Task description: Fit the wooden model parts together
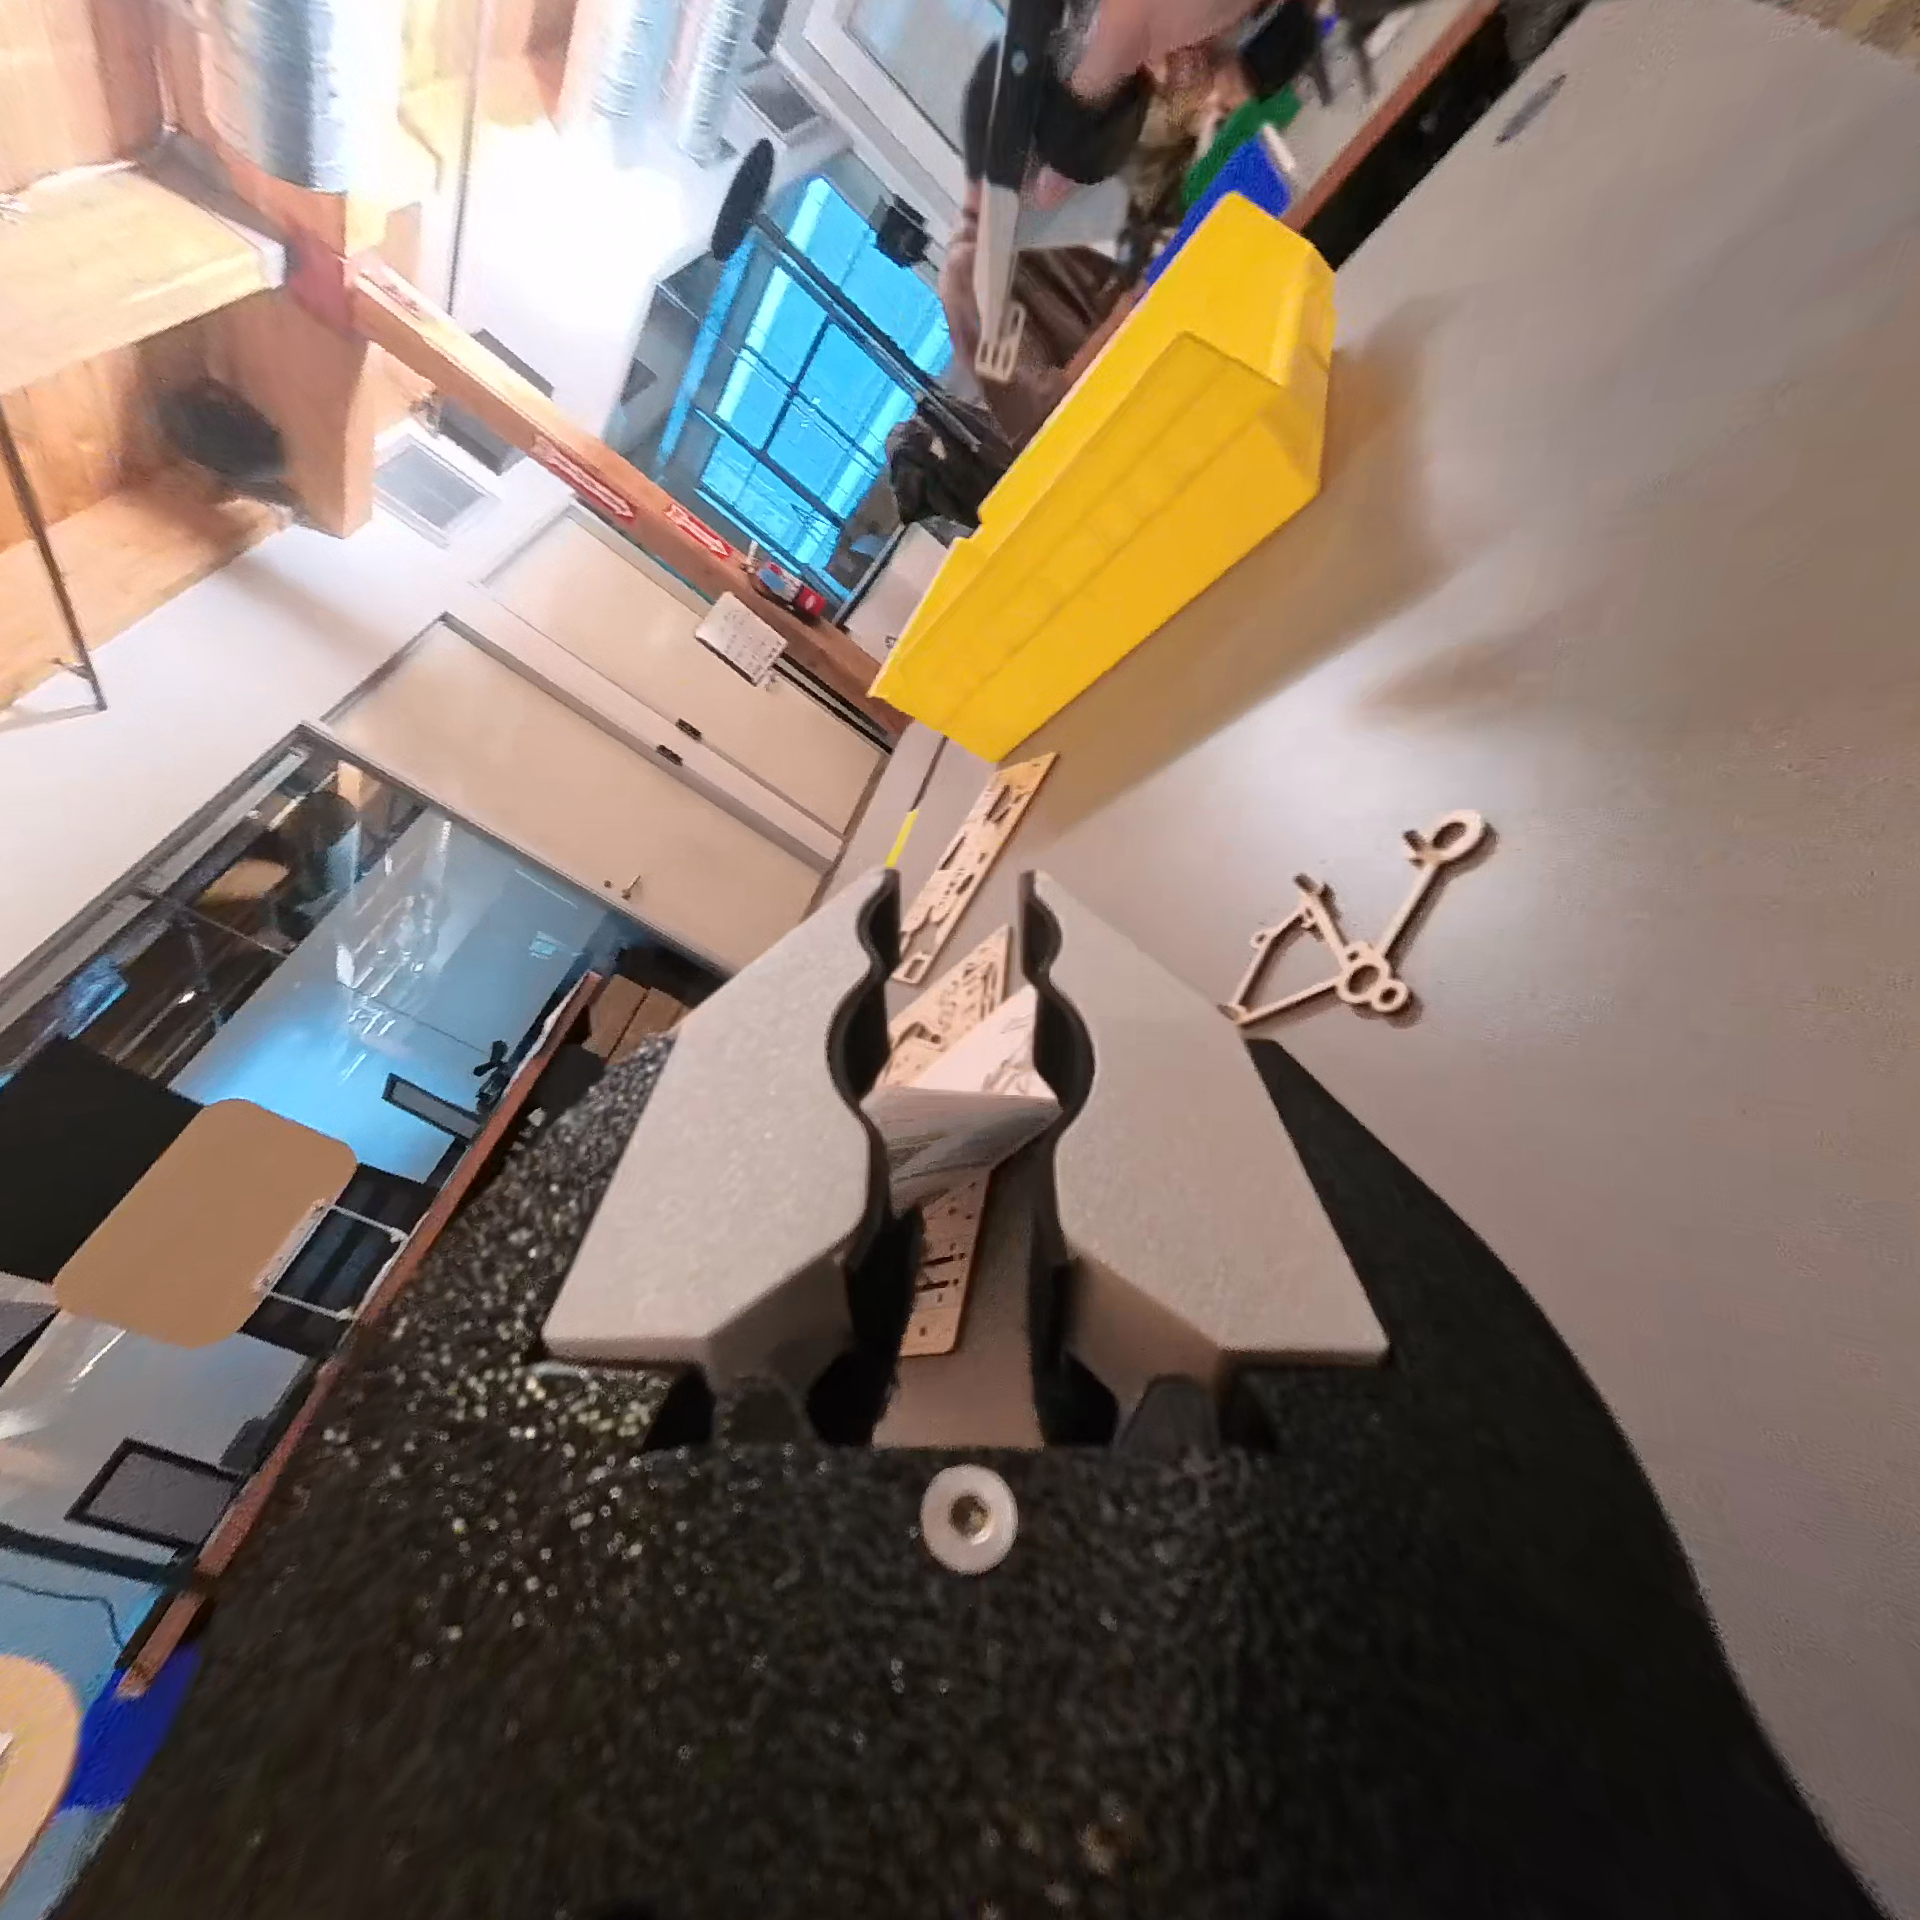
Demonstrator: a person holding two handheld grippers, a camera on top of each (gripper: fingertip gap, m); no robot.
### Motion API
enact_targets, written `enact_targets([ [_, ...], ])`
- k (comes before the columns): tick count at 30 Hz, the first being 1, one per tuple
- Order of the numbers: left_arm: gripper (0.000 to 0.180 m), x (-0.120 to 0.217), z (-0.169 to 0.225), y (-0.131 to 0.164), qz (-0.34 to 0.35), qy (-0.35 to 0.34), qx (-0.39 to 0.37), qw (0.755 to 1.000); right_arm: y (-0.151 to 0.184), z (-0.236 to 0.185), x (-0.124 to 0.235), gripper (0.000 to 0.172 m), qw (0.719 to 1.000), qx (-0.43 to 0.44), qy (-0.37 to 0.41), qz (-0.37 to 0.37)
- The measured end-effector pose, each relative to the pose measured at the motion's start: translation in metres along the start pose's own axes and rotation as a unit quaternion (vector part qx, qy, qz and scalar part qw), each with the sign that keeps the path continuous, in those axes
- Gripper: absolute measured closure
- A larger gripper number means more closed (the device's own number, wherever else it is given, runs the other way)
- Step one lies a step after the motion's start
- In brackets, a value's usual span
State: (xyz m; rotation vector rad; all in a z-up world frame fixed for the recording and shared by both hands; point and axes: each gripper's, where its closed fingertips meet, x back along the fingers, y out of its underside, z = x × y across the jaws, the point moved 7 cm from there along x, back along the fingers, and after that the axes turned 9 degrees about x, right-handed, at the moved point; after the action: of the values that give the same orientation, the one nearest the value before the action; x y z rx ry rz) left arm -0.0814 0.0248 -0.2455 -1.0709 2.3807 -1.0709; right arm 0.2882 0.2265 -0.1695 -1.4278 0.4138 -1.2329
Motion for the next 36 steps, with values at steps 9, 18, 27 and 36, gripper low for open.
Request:
enact_targets([
  [9, 0.16, -0.006, 0.006, 0.005, -0.006, 0.024, 0.01, 1.0, 0.033, 0.039, -0.003, 0.139, 0.997, -0.044, 0.055, -0.021],
  [18, 0.159, -0.001, -0.012, 0.015, -0.011, -0.005, 0.06, 0.998, -0.055, -0.059, 0.013, 0.136, 0.944, 0.121, -0.045, 0.305],
  [27, 0.159, -0.004, -0.007, 0.014, 0.013, 0.004, 0.104, 0.995, -0.016, -0.162, -0.068, 0.13, 0.852, 0.237, -0.141, 0.446],
  [36, 0.161, -0.039, 0.023, -0.005, 0.08, 0.076, 0.11, 0.988, 0.007, -0.194, -0.093, 0.146, 0.838, 0.235, -0.331, 0.365],
])
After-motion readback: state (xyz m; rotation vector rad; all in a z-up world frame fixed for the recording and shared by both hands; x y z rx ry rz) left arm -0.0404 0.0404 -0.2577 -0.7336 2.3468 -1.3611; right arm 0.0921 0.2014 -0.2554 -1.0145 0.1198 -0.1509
